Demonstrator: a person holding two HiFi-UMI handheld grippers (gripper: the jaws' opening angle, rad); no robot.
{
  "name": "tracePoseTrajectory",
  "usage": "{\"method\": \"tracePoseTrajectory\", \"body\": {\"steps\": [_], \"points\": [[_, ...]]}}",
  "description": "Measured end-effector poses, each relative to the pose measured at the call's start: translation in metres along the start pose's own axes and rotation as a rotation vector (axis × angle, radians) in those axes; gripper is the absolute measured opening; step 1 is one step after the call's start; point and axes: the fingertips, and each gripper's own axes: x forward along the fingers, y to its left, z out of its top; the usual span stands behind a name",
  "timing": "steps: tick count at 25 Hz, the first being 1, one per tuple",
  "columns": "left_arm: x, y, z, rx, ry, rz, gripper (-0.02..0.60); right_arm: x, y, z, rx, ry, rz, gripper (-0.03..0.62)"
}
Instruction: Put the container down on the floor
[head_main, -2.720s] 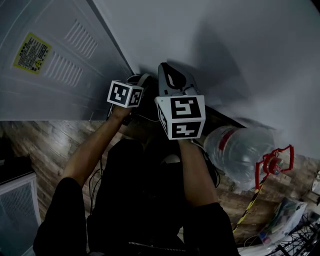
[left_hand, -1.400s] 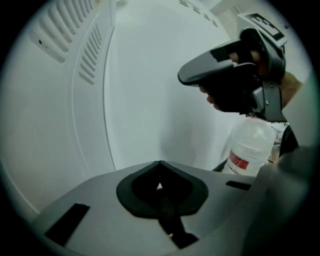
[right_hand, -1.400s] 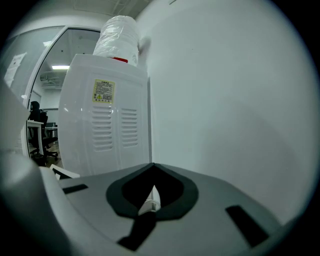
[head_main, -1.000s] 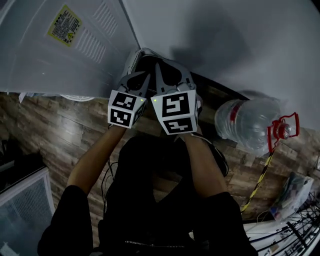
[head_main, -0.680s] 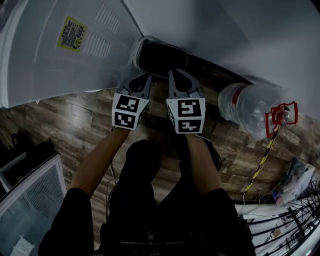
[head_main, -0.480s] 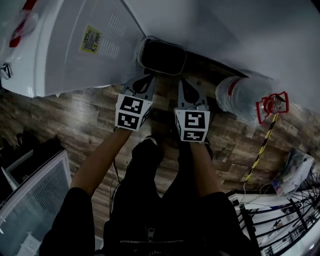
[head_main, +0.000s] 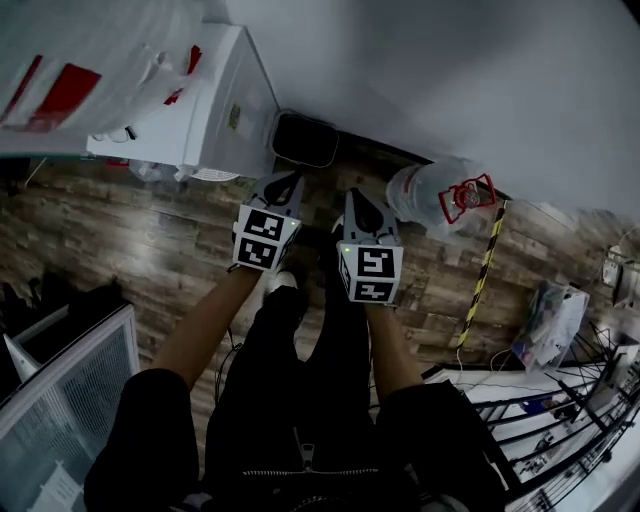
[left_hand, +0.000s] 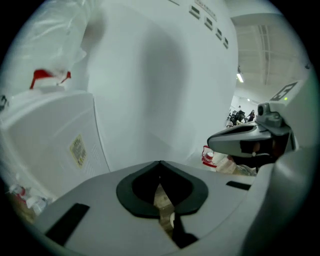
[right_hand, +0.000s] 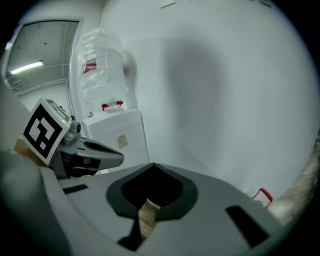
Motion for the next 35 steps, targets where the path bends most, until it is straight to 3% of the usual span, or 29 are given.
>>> {"method": "tracePoseTrajectory", "body": {"steps": [6,12,17,26,35], "points": [[-0.077,-0.018,0.075,0.032,-0.067,-0.028,0.014,-0.067,0.033,0.083,0.04,-0.065,-0.003,0.011],[-0.155,-0.038,0.115,0.042,-0.131,-0.032,0.014,-0.123,0.072,0.135,0.064,-0.119,0.027,0.01],[-0.196,-0.039,0.137,0.048,-0.199,-0.016,0.015,-0.151,0.098,0.174,0.012,-0.177,0.049,0.01],[-0.235,-0.046,0.148,0.056,-0.272,-0.019,0.015,-0.185,0.121,0.183,-0.01,-0.217,0.037,0.009],[-0.268,-0.051,0.137,0.074,-0.304,-0.013,0.015,-0.205,0.146,0.183,-0.026,-0.246,0.043,0.009]]}}
